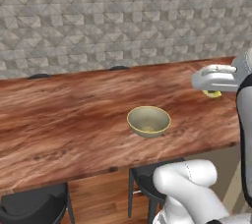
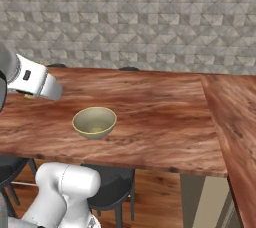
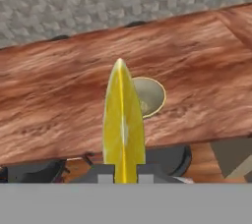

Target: There is a bowl on the dining counter. Grab a lemon wedge from the fridge and place it in the bowl. Then get the liquor bottle and glass cup from the cabinet and place them next to the bowl.

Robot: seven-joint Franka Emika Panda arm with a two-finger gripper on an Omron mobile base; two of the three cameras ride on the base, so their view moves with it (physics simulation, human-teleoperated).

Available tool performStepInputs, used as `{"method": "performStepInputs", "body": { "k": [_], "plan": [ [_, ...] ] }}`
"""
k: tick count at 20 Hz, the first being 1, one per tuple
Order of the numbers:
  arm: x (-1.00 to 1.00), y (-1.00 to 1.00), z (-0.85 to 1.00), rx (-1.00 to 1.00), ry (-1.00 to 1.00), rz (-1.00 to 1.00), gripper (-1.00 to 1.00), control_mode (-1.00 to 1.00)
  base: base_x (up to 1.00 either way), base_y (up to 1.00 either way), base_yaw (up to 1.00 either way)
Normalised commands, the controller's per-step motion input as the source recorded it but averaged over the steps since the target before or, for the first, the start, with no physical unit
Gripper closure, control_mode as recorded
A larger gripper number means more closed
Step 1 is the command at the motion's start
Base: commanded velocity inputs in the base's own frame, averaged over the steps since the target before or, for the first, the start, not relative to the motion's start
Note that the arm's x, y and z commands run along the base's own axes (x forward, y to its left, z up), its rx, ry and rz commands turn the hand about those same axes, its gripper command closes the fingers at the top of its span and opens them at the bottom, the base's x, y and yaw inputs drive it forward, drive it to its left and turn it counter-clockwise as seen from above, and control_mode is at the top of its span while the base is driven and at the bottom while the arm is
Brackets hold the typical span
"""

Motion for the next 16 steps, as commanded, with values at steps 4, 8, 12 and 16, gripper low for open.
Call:
{"method": "performStepInputs", "body": {
  "k": [4,8,12,16],
  "plan": [
    [1.00,-0.04,-0.45,0.00,0.56,0.14,1.00,-1.00,0.00,0.00,0.00],
    [0.94,0.00,-0.59,-0.01,0.40,0.18,1.00,-1.00,0.00,0.00,0.00],
    [0.71,0.00,-0.68,-0.05,0.26,0.16,1.00,-1.00,0.00,0.00,0.00],
    [0.59,0.00,-0.66,-0.09,0.13,0.11,1.00,-1.00,0.00,0.00,0.00]
  ]
}}
